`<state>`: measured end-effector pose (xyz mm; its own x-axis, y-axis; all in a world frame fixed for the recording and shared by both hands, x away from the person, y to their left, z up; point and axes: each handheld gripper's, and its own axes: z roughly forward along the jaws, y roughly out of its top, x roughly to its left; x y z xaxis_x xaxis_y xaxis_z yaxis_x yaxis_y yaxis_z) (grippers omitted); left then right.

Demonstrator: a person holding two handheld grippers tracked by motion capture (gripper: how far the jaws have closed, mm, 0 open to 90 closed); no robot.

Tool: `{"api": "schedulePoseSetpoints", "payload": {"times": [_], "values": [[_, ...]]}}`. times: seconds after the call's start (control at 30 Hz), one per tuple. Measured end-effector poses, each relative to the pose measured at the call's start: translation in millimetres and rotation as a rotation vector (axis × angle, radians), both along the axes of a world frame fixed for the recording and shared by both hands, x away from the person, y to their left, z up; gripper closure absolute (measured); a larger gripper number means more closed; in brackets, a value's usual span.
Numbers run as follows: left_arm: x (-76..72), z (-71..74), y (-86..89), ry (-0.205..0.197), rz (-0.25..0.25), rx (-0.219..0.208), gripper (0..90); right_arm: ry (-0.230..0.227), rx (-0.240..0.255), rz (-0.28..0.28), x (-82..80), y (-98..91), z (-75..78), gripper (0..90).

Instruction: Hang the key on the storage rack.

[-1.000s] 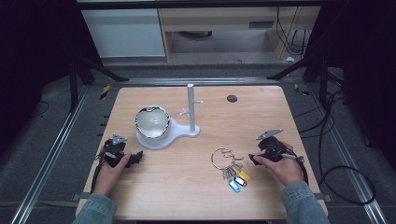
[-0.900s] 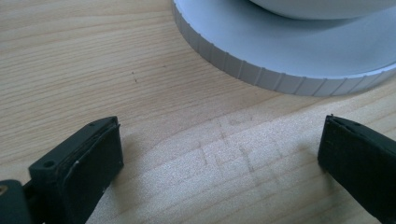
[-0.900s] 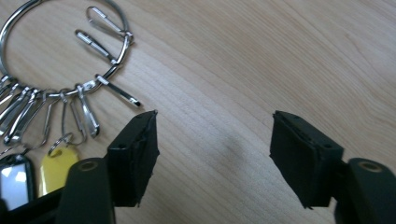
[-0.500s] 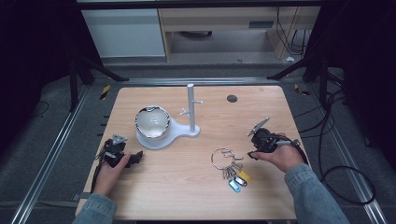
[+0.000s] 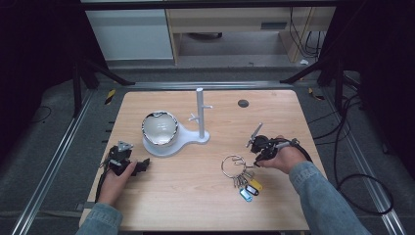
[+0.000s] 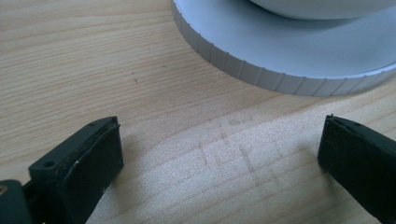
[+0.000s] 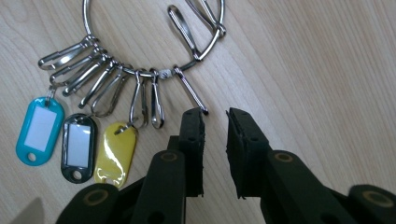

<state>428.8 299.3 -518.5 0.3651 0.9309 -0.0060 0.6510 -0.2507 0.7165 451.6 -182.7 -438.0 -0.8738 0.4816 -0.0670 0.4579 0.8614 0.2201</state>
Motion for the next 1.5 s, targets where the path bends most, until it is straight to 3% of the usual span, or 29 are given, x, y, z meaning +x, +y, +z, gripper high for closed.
{"api": "schedulePoseSetpoints", "payload": {"times": [0.33, 0.8, 1.23, 1.5], "values": [[0.0, 0.0, 0.0, 0.0, 0.0, 0.0, 0.0, 0.043, -0.084, 0.092, 6.9, 18.6, -5.0, 77.3], [0.0, 0.0, 0.0, 0.0, 0.0, 0.0, 0.0, 0.089, -0.14, 0.14, 11.9, 25.2, -17.0, 78.8], [0.0, 0.0, 0.0, 0.0, 0.0, 0.0, 0.0, 0.124, -0.144, 0.144, 13.0, 26.8, -20.9, 88.3], [0.0, 0.0, 0.0, 0.0, 0.0, 0.0, 0.0, 0.114, -0.134, 0.132, 10.1, 25.1, -10.1, 88.6]]}}
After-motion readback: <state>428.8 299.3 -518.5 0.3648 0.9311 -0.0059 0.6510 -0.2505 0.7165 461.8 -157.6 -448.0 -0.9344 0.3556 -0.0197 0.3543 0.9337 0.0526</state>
